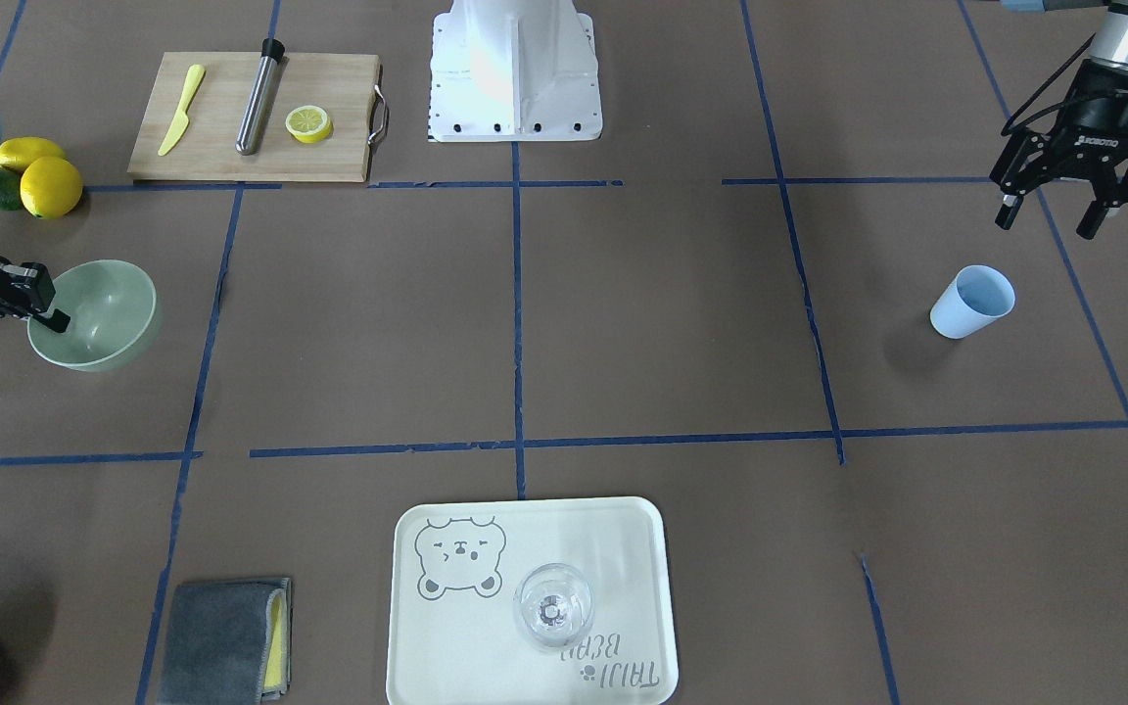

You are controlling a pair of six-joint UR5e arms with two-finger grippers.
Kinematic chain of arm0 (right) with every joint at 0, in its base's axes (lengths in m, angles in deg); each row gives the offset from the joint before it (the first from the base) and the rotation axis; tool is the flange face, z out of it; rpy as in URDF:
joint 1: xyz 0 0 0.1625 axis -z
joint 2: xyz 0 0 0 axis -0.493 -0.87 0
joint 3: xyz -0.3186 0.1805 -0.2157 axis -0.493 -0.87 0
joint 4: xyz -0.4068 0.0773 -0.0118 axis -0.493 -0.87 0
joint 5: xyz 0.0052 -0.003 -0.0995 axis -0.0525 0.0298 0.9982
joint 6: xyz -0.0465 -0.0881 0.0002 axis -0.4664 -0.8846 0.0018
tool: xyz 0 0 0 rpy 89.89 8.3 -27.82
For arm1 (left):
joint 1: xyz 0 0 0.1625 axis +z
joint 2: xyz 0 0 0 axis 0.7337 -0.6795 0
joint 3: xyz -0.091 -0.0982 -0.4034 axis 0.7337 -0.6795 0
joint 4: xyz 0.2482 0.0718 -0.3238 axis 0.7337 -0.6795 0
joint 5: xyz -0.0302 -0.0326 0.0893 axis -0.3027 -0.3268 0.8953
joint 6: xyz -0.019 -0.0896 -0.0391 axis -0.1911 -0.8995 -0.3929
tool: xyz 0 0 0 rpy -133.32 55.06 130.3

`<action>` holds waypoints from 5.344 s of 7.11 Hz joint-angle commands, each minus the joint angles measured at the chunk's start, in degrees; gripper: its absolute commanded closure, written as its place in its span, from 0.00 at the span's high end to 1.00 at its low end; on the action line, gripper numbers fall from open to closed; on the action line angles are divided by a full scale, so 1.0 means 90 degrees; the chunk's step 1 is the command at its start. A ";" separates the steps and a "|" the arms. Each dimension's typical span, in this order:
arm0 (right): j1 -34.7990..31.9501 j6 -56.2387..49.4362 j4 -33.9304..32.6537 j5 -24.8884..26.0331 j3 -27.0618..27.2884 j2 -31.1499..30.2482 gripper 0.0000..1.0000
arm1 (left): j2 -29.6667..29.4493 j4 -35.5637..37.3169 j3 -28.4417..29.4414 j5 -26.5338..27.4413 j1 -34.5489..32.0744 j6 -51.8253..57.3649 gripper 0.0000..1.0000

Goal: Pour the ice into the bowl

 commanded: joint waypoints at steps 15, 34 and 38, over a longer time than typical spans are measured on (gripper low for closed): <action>0.3700 0.3917 -0.3684 0.3224 -0.1236 0.5752 0.00 | -0.1191 -0.1902 0.3321 0.6248 0.3638 -0.2638 1.00; 0.3340 0.3723 -0.3830 0.3343 0.0702 0.4282 1.00 | -0.2076 -0.1224 0.1534 0.6841 0.3020 0.0790 0.00; 0.2899 0.2805 -0.3811 0.2717 0.1418 0.3185 1.00 | -0.2812 0.1063 0.1436 0.8207 0.4163 0.0819 0.00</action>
